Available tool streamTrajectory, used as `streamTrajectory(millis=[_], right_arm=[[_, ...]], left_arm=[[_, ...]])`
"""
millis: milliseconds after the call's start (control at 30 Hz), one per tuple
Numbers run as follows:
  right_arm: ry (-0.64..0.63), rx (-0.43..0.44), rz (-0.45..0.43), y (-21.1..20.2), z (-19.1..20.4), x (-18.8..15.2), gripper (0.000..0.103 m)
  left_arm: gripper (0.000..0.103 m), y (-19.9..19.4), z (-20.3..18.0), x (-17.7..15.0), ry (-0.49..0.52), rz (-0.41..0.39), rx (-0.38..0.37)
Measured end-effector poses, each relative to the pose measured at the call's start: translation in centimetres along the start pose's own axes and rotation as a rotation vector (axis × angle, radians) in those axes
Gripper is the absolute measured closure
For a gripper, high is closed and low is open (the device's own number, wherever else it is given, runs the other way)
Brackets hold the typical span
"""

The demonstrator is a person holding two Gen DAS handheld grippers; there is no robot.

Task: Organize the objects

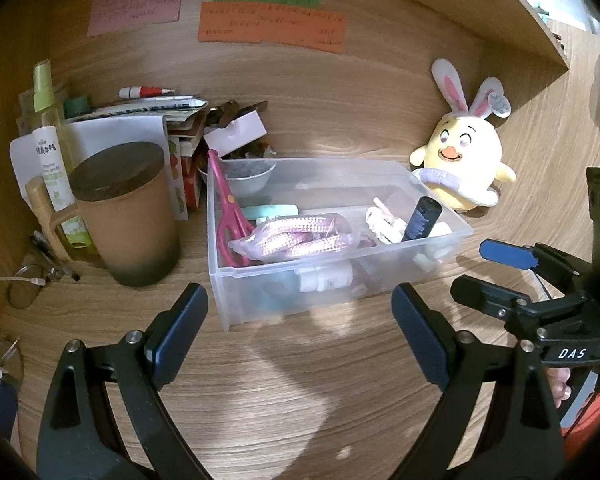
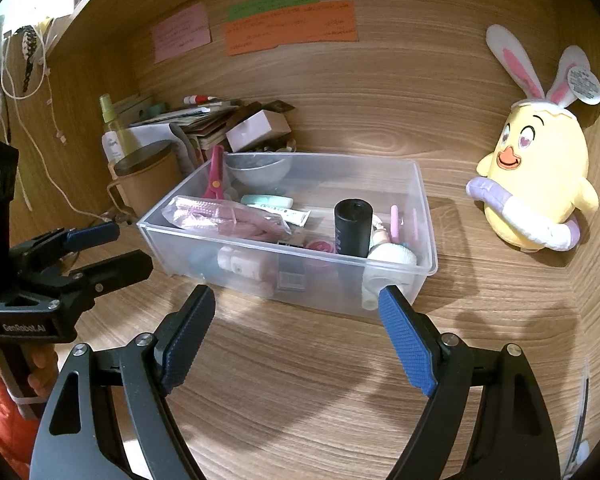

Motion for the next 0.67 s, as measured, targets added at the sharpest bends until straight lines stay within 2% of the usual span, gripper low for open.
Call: streamTrajectory(millis=[667], right_arm=[[0.0, 0.002, 0.004, 0.13, 0.13, 0.08, 0.021]], left_arm=[[0.009, 0.07, -0.52, 0.09, 0.013, 0.001, 0.0]])
Point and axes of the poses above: each gripper's, at about its wrist camera, not at the fingertips, and y roughly the way its jaws point, z to its left, x to its top, the point moved 5 cm from there along y, roughly the way its jaws point, and after that the axes turned 11 degrees about z, right-handed, at the moved point
